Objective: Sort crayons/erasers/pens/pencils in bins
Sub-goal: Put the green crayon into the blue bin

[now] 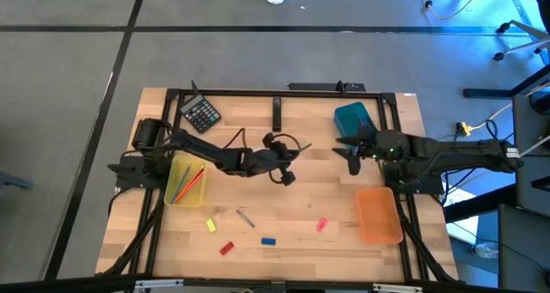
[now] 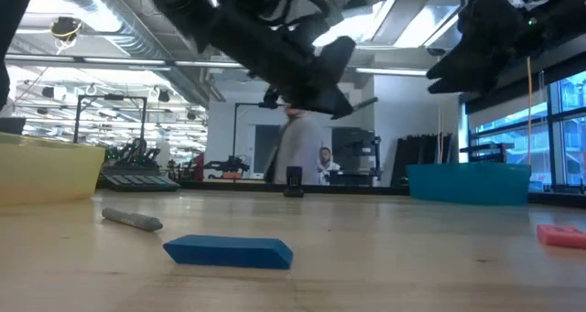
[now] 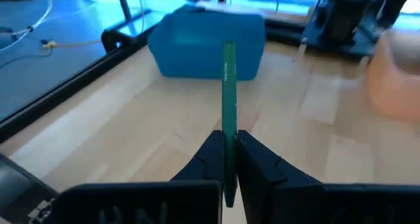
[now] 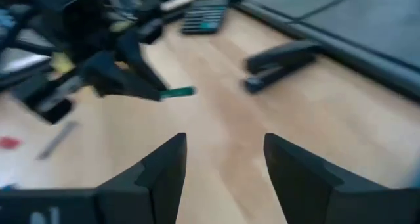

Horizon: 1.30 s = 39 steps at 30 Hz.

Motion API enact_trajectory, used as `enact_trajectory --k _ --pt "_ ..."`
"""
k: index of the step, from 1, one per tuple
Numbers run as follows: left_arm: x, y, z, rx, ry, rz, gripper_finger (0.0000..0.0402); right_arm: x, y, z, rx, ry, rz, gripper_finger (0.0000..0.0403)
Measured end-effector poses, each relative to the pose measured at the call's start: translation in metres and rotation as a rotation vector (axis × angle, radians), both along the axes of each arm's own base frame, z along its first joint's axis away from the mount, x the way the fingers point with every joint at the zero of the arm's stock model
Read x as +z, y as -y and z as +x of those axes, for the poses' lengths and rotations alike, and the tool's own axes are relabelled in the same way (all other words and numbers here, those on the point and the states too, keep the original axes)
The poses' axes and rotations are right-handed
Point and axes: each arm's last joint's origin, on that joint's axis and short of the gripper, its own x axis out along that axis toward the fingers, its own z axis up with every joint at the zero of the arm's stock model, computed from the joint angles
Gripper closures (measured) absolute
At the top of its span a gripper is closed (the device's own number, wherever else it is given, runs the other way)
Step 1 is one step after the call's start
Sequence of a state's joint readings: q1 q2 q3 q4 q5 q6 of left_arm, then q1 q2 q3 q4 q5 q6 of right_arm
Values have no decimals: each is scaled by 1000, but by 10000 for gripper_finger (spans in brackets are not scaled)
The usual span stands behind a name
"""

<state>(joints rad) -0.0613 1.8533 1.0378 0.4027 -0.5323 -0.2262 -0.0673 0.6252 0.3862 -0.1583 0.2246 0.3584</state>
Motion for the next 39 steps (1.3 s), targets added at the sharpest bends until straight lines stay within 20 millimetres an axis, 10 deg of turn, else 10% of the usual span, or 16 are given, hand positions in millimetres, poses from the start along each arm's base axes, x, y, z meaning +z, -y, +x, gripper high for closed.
enact_trajectory --k 10,39 --pt "4 12 -11 -185 240 59 388 -30 -3 27 173 201 60 196" --pt "15 30 -12 -307 314 192 388 -12 -16 83 372 357 -132 171"
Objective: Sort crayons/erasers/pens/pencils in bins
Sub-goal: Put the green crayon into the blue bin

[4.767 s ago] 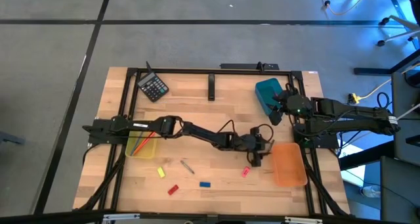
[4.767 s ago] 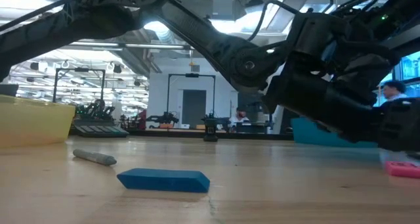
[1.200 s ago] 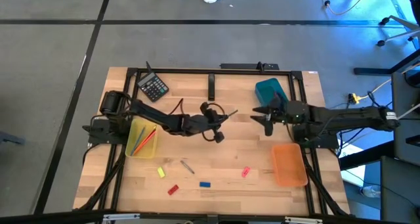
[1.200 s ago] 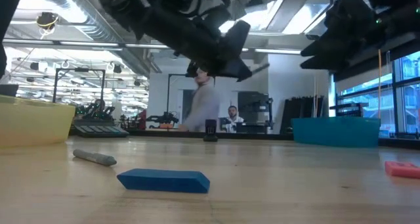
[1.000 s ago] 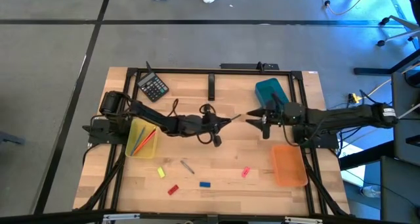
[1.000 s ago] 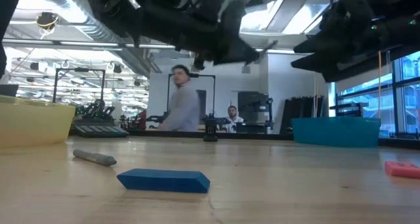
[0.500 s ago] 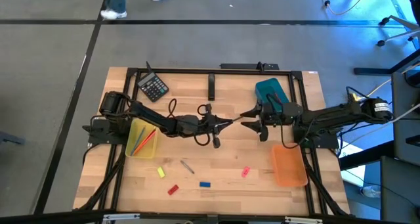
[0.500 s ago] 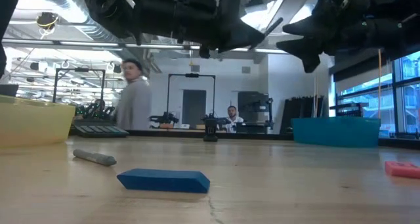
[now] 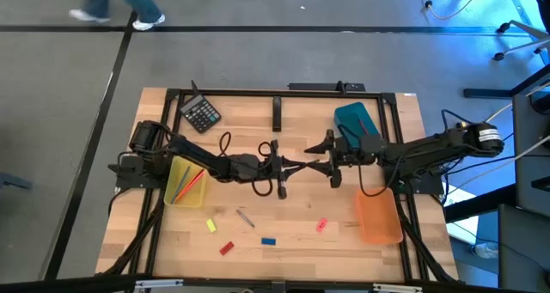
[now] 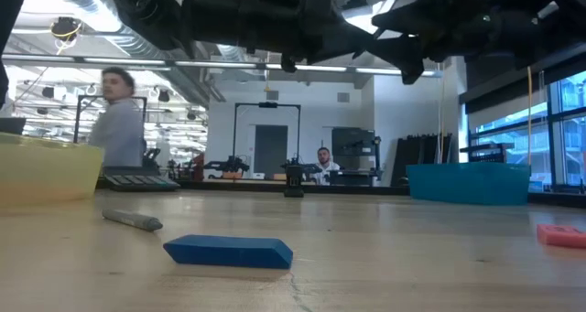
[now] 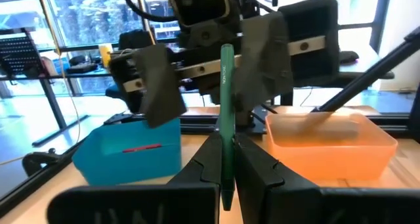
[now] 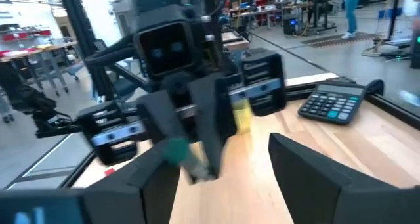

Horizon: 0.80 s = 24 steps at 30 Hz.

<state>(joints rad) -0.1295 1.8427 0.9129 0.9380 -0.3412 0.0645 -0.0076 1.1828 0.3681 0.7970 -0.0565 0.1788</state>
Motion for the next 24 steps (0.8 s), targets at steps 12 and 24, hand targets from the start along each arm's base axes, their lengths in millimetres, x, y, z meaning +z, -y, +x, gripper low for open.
enact_trajectory --k 12,24 --pt "-1 -6 0 30 1 -35 388 -2 0 2 -10 -18 -3 365" --pt "-2 -8 1 31 -4 -77 322 -3 1 2 -14 -33 -3 360"
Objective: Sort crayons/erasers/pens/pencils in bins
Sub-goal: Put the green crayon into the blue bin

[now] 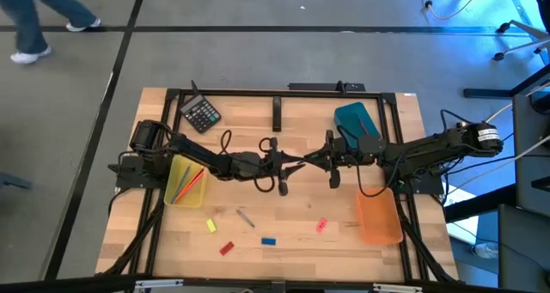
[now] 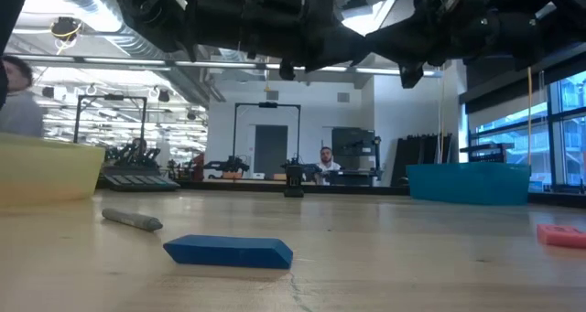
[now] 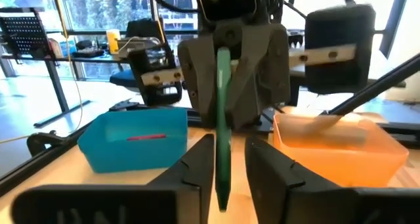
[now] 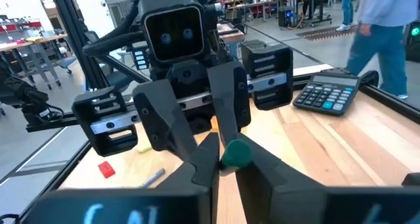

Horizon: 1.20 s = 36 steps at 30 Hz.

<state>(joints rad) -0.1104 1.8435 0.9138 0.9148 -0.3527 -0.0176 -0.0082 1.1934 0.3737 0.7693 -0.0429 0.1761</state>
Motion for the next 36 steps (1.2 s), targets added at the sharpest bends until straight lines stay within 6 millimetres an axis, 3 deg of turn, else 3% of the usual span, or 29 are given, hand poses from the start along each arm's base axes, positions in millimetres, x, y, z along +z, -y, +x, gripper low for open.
enact_trajectory --k 6,12,19,25,36 --pt "-3 -3 0 56 -35 2 287 4 2 -5 -15 -10 -24 369" --pt "4 -5 -7 88 -114 -21 260 9 11 -23 -158 -112 -32 361" --pt "11 -7 -16 125 -184 -48 258 7 19 -56 -497 -287 -64 365" --pt "-14 -10 -8 135 -227 -90 255 -8 28 -79 -769 -467 -24 365" --pt "-29 -9 -3 92 -234 -141 255 -18 40 -88 -901 -571 20 364"
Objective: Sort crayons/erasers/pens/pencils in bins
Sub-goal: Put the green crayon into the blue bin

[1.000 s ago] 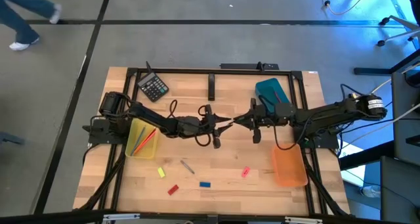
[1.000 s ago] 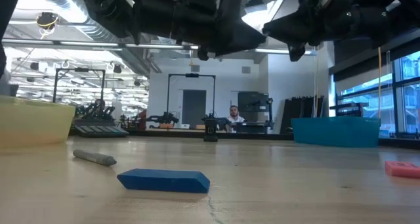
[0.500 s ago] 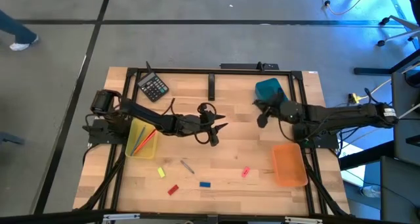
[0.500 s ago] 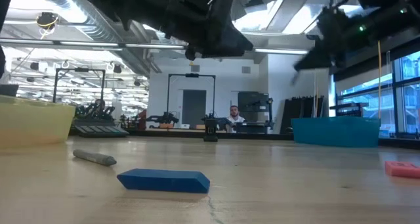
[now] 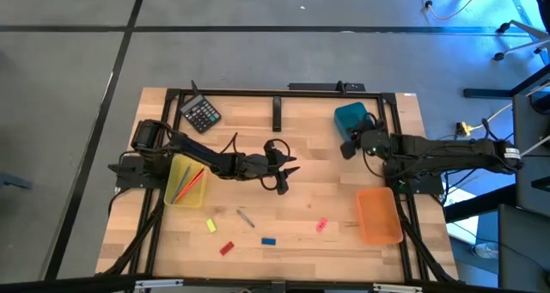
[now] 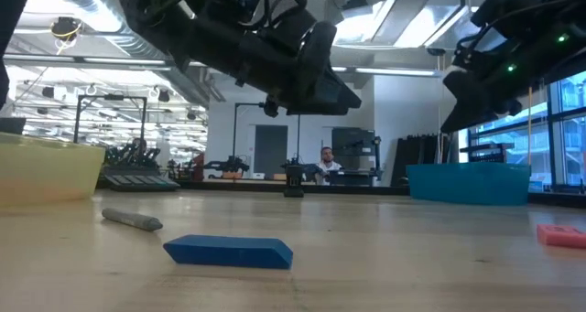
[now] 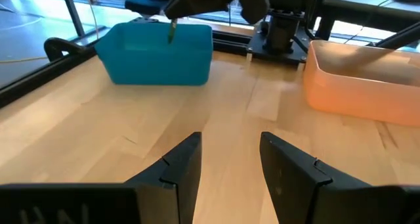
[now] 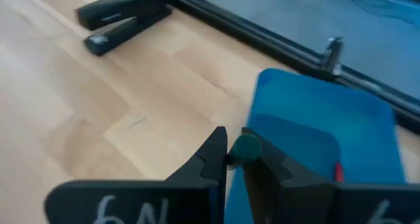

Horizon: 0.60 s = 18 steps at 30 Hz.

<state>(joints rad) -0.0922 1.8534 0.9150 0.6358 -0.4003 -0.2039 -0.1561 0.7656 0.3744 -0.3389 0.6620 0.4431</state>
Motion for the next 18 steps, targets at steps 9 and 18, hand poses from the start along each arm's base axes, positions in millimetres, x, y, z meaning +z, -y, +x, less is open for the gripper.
enact_trajectory --k 9,18 --pt "-3 0 -1 1 -39 4 255 -4 5 -4 -33 -54 16 362" --pt "-6 -3 0 8 -38 0 255 -8 4 -8 -56 -87 49 362"
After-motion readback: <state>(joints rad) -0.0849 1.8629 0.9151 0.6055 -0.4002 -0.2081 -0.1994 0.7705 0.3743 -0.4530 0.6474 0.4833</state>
